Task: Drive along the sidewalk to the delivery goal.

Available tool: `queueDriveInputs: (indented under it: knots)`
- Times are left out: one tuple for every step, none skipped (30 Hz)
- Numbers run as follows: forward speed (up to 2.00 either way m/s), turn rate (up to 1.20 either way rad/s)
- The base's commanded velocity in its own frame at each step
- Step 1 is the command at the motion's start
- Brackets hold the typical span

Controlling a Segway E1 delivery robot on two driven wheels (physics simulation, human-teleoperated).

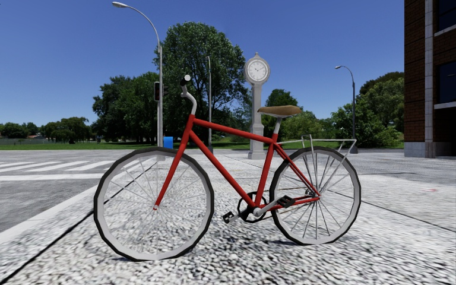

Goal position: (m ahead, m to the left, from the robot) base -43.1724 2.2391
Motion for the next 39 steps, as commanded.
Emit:
queueDriveInputs:
  knots:
    - [0.00, 0.00]
    - [0.00, 0.00]
    - [0.00, 0.00]
    - [0.00, 0.00]
    - [0.00, 0.00]
    - [0.00, 0.00]
    - [0.00, 0.00]
    - [0.00, 0.00]
    - [0.00, 0.00]
    - [0.00, 0.00]
    - [0.00, 0.00]
    - [0.00, 0.00]
    - [0.00, 0.00]
    - [0.00, 0.00]
    - [0.00, 0.00]
    - [0.00, 0.00]
    - [0.00, 0.00]
    - [0.00, 0.00]
    - [0.00, 0.00]
    - [0.00, 0.00]
    - [0.00, 0.00]
    - [0.00, 0.00]
    - [0.00, 0.00]
    - [0.00, 0.00]
    - [0.00, 0.00]
    - [0.00, 0.00]
    - [0.00, 0.00]
    - [0.00, 0.00]
    - [0.00, 0.00]
    - [0.00, 0.00]
    - [0.00, -0.10]
    - [0.00, -0.52]
    - [0.00, -0.52]
    - [0.00, -0.61]
    - [0.00, -0.65]
    - [0.00, -0.65]
    - [0.00, -0.65]
    - [0.00, -0.66]
    - [0.00, -0.66]
